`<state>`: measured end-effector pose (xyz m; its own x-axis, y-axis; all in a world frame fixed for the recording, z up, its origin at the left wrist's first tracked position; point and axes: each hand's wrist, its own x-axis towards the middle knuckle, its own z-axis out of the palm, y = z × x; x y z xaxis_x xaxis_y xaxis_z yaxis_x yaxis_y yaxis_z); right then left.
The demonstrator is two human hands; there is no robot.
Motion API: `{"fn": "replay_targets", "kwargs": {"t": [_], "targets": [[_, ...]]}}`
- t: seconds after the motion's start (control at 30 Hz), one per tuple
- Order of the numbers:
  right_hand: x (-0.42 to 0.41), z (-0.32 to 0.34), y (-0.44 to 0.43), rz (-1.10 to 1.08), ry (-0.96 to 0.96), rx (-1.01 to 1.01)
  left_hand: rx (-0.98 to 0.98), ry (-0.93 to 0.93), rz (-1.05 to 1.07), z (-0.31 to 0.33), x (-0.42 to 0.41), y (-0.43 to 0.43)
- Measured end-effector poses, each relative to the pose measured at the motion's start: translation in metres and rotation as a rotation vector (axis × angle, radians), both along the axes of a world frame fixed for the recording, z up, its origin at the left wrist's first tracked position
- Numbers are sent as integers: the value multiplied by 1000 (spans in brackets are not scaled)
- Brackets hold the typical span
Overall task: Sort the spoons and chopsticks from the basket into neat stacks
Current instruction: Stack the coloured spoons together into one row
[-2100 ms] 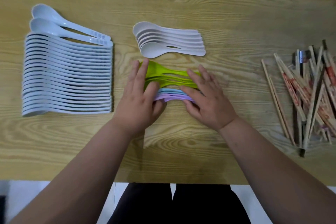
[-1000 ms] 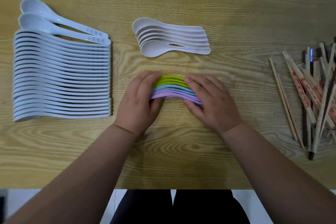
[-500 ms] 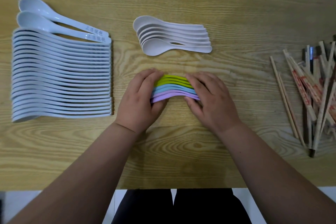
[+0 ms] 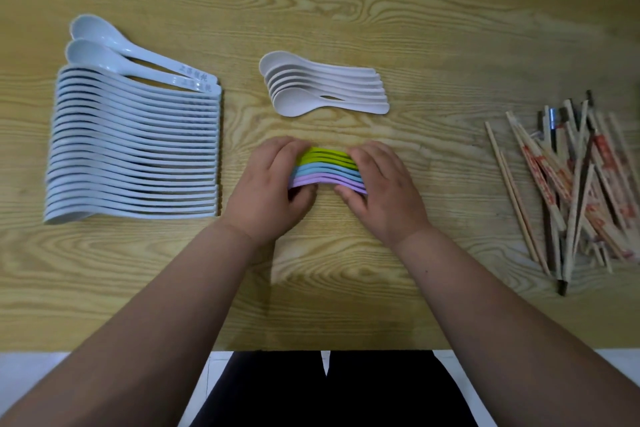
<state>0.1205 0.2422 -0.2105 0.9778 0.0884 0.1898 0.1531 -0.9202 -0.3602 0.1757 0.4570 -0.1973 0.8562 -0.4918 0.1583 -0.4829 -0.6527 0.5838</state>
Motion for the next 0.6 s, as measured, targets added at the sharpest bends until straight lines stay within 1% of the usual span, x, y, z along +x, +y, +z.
{"fn": "replay_targets", "kwargs": {"t": [0.07,0.13,0.3,0.47,0.6], "targets": [[0,-2,1,11,-1,-29,130,-59,-56,3,5,0],[-1,-1,2,31,-4,-62,192,-104,-83,7,10,0],[1,-1,5,67,-3,-78,234,-146,-114,8,11,6],[-2,1,10,77,24,-143,248,-195,-148,7,1,11],[0,0,8,92,16,-178,277,-155,-177,10,5,11]]}}
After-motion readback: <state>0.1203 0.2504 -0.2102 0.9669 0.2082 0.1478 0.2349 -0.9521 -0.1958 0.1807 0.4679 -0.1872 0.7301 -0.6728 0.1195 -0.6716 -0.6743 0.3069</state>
